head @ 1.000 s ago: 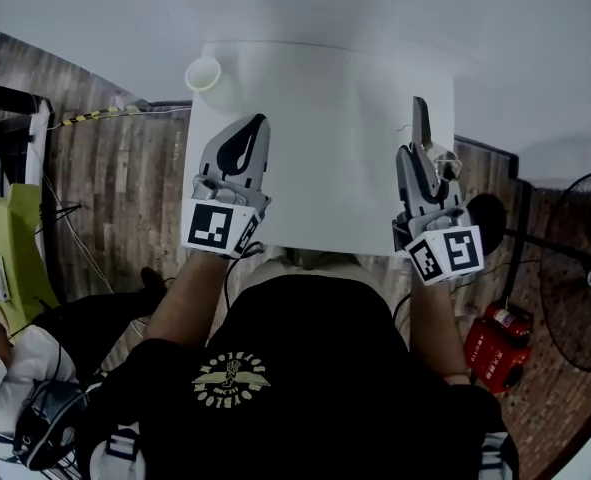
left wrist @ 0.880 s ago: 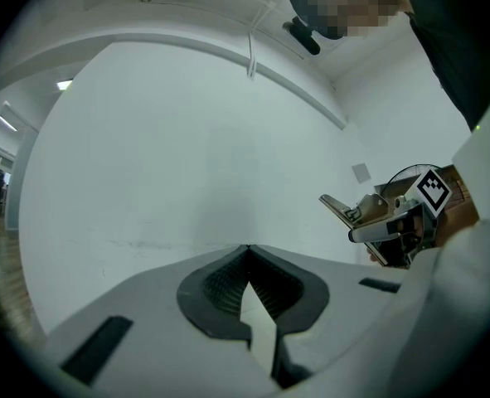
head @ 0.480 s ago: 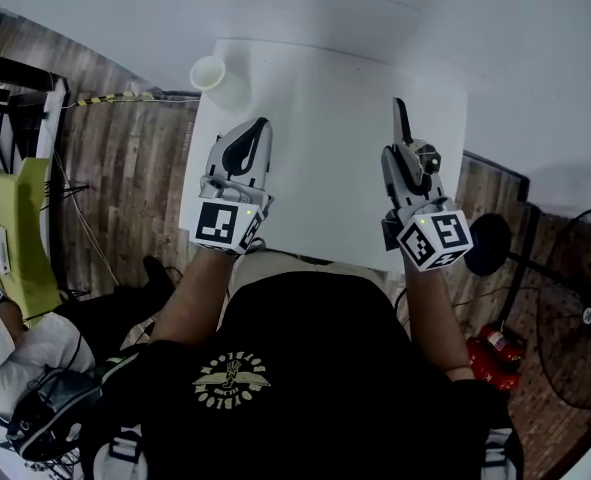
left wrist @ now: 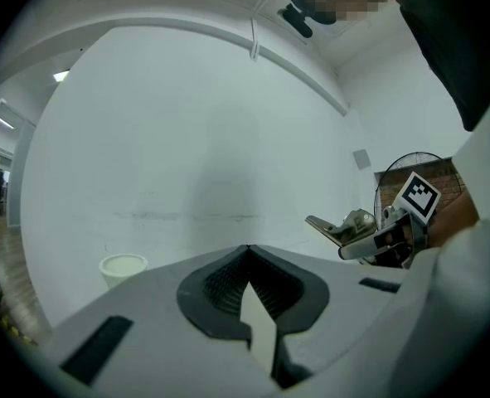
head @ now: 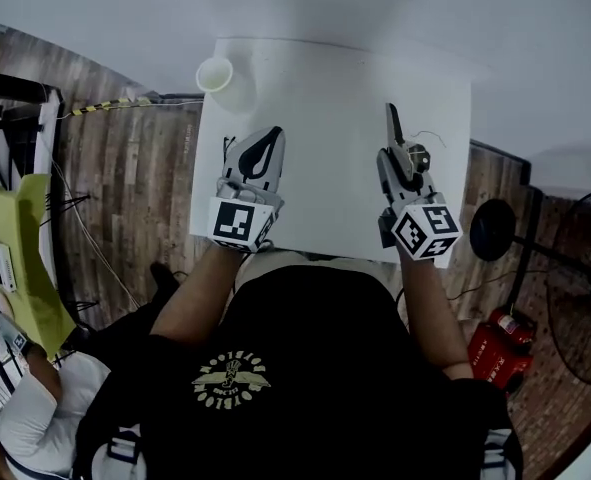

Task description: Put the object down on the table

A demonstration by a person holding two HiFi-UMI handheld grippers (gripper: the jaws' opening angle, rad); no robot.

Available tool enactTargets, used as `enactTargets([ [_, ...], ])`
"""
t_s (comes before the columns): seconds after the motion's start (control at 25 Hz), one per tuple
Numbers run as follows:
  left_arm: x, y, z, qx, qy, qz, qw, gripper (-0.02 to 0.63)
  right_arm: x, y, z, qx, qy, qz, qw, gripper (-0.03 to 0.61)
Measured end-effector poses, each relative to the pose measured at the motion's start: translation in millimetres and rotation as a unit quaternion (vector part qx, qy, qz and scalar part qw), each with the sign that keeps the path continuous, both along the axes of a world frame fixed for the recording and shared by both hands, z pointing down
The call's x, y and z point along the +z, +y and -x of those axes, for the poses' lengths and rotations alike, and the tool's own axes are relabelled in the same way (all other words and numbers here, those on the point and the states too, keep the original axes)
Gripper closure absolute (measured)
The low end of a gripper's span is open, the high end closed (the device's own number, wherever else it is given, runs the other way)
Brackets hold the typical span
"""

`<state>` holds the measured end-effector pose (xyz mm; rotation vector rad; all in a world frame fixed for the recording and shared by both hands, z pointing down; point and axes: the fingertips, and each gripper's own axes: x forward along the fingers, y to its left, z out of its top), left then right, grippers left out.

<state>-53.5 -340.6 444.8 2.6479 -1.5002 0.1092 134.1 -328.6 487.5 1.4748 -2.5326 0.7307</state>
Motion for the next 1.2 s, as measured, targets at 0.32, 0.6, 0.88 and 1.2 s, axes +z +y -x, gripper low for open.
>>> enactTargets([
  [0.32, 39.7, 2.2, -15.8, 0.029, -0.009, 0.026, 0.9992, 0.607, 29.6, 8.2, -0.4, 0.019, 0.028, 0.011, 0.999, 0.518],
  [0.6, 66.6, 2.3, -34.9, 0.042, -0.004, 0.055, 0.9976, 0.607, 55.1, 10.3, -2.7, 0.02, 0.034, 0.029, 0.999, 0.517],
  [0.88, 87.8, 5.4, -43.1, 0.045, -0.005, 0.077, 0.996, 0.607, 94.2, 17.5, -5.3, 0.018, 0.025, 0.076, 0.997, 0.518],
  [1.2, 99.2, 2.8, -48.3, 0.04, 0.004, 0.081, 0.996, 0.607, 140.0, 23.7, -9.9, 0.016, 0.037, 0.116, 0.992, 0.517],
])
